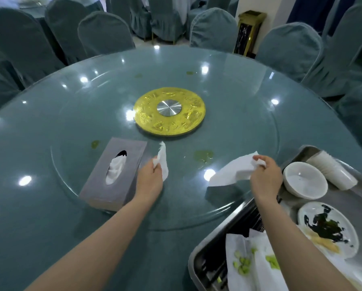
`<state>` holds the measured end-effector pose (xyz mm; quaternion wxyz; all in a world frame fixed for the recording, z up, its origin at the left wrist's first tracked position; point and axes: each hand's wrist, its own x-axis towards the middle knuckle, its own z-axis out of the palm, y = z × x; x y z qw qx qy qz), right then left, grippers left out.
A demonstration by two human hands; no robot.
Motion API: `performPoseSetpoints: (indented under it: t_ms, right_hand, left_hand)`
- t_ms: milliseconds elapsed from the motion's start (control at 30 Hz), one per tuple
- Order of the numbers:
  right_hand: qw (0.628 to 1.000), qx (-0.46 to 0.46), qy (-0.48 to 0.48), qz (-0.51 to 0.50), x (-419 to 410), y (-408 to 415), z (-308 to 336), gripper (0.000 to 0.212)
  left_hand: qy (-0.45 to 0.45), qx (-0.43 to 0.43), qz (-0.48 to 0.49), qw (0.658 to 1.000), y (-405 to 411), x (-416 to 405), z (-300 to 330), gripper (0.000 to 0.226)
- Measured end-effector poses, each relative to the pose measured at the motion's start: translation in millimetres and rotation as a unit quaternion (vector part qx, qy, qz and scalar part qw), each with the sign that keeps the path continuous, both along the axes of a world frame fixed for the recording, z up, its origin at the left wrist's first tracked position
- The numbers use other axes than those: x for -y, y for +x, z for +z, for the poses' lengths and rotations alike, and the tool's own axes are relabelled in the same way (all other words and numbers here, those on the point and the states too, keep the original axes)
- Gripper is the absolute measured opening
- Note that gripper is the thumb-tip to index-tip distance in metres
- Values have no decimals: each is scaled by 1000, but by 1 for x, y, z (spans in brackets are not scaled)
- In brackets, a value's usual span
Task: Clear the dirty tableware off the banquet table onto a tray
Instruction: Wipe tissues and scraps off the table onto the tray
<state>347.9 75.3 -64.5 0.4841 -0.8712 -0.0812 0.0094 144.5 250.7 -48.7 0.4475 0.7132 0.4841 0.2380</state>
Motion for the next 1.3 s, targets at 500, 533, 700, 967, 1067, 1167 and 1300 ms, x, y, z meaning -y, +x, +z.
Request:
performPoseSetpoints:
  t_ms: [500, 533, 700, 967, 1067, 1167, 1300]
  right_hand:
    - [997, 63, -29, 27, 5, 86, -29, 41]
    - [996, 70, -36, 34, 4, 89, -29, 41]
    - [995, 50, -65, 64, -4, 87, -39, 40]
    - [993, 72, -66, 61, -1, 80, -40, 42]
    - [993, 99, -46, 41, 1, 82, -32, 48]
    - [991, 124, -33, 35, 4, 83, -22, 52]
    - [984, 169, -24, 47, 7, 79, -8, 57]
  left_hand:
    - [210, -355, -321, 853, 158, -19, -97, 56]
    - [219, -354, -335, 845, 155, -17, -99, 57]
    - [224, -337, -377, 833, 150, -12, -96, 57]
    - [244, -315, -437, 806, 141, 13, -95, 57]
    - [242, -303, -476, 789, 137, 15, -86, 57]
    - [230, -285, -512, 777, 127, 33, -82, 57]
    - [218, -289, -513, 778, 121, 36, -77, 56]
